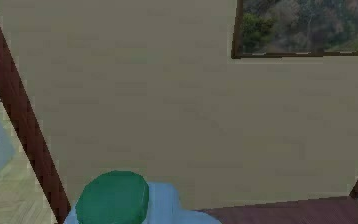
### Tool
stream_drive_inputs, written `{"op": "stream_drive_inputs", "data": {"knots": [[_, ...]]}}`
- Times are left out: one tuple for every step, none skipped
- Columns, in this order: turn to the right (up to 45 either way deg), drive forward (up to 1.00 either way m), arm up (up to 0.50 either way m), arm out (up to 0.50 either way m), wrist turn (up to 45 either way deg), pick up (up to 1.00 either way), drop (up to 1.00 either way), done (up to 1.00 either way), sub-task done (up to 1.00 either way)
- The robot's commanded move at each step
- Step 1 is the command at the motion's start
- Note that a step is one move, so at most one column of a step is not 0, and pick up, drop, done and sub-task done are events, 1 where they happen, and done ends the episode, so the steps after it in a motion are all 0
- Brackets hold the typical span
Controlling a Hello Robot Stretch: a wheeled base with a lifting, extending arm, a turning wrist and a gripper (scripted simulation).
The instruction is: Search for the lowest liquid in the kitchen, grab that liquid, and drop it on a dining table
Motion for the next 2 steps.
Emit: {"op": "stream_drive_inputs", "data": {"knots": [[0.0,0.15,0.00,0.00,0.0,0.00,0.00,0.00,0.00],[-45.0,0.00,0.00,0.00,0.0,0.00,0.00,0.00,0.00]]}}
